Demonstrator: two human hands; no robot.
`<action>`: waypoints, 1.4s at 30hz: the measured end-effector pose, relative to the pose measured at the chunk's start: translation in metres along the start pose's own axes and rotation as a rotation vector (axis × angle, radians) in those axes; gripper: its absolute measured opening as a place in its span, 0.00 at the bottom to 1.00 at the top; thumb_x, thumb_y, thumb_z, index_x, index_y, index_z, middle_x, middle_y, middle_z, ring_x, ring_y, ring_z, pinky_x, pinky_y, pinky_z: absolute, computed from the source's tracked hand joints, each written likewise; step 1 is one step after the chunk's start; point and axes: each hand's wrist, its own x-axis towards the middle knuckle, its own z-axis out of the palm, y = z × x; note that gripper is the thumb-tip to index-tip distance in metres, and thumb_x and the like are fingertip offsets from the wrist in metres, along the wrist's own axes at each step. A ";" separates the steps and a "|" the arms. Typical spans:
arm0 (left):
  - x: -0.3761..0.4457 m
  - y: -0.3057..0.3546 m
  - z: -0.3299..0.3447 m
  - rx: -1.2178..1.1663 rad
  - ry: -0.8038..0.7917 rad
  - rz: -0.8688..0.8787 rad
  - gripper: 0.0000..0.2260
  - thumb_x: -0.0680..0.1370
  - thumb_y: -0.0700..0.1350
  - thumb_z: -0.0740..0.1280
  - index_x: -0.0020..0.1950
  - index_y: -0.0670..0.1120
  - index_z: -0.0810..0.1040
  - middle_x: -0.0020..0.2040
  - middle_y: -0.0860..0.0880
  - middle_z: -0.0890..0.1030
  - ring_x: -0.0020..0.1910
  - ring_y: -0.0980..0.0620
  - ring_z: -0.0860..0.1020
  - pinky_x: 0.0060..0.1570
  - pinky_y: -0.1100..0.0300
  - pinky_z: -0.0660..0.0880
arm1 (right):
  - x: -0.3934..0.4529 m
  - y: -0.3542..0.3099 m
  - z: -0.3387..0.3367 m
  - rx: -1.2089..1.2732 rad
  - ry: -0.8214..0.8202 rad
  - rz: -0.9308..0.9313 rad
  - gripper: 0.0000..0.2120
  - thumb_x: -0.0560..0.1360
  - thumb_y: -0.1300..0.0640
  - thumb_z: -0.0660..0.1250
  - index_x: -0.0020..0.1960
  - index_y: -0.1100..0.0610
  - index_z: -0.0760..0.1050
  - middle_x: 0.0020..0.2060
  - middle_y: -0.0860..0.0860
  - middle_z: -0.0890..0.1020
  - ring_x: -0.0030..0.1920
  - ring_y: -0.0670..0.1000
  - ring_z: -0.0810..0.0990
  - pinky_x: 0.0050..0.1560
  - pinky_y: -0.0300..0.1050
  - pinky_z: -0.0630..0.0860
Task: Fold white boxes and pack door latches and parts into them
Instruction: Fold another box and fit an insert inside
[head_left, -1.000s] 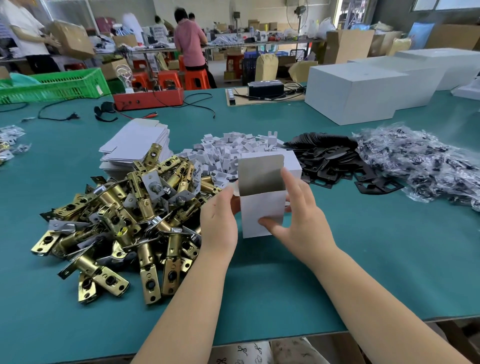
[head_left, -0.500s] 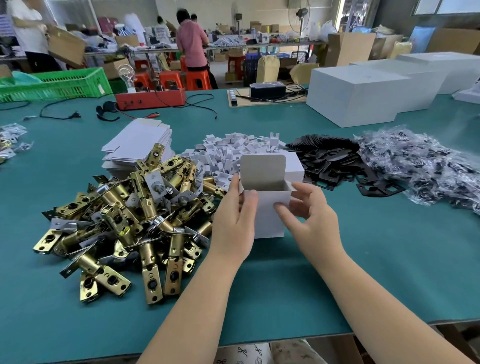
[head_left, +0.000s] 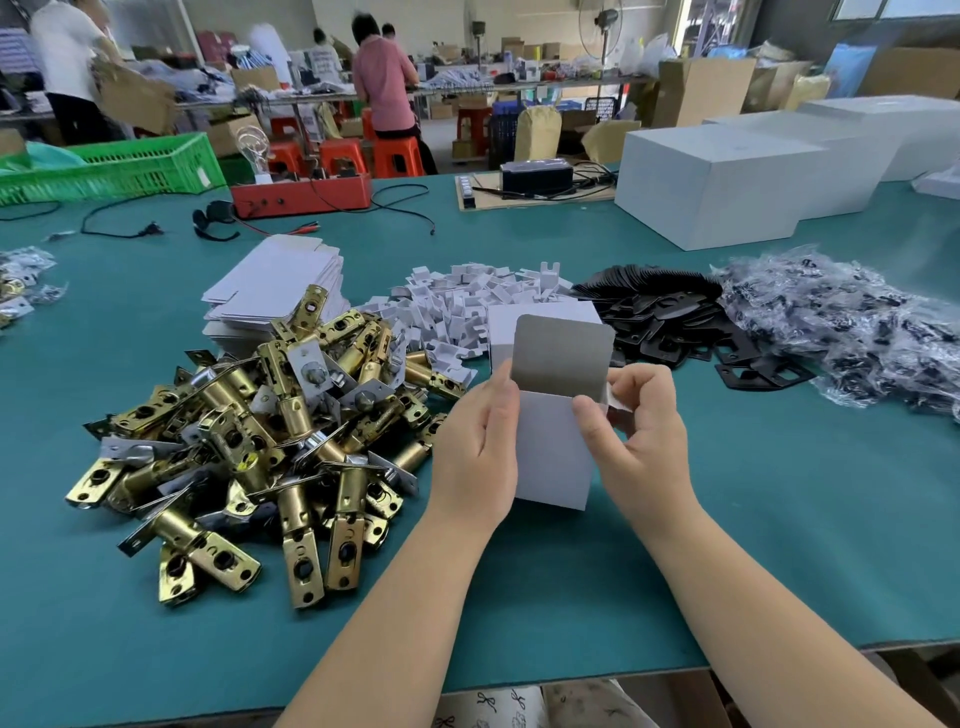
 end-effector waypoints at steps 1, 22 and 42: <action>0.000 0.001 -0.001 -0.016 0.039 0.003 0.14 0.80 0.57 0.55 0.50 0.58 0.79 0.49 0.53 0.81 0.48 0.62 0.77 0.52 0.59 0.74 | 0.000 0.000 0.000 -0.017 -0.013 -0.021 0.10 0.70 0.45 0.63 0.46 0.44 0.63 0.41 0.34 0.76 0.40 0.37 0.77 0.41 0.28 0.70; 0.002 0.003 -0.003 -0.044 0.011 0.015 0.16 0.78 0.54 0.52 0.64 0.65 0.69 0.68 0.58 0.69 0.68 0.66 0.66 0.72 0.55 0.63 | 0.003 -0.002 -0.005 -0.156 -0.036 -0.032 0.21 0.69 0.42 0.61 0.60 0.47 0.74 0.50 0.40 0.75 0.51 0.36 0.73 0.49 0.37 0.74; 0.001 -0.001 -0.002 -0.020 -0.175 0.068 0.08 0.80 0.55 0.55 0.53 0.52 0.68 0.31 0.64 0.76 0.28 0.63 0.69 0.30 0.73 0.65 | 0.005 -0.003 -0.007 0.000 -0.173 0.086 0.10 0.73 0.46 0.67 0.53 0.38 0.75 0.45 0.36 0.80 0.46 0.44 0.78 0.50 0.36 0.73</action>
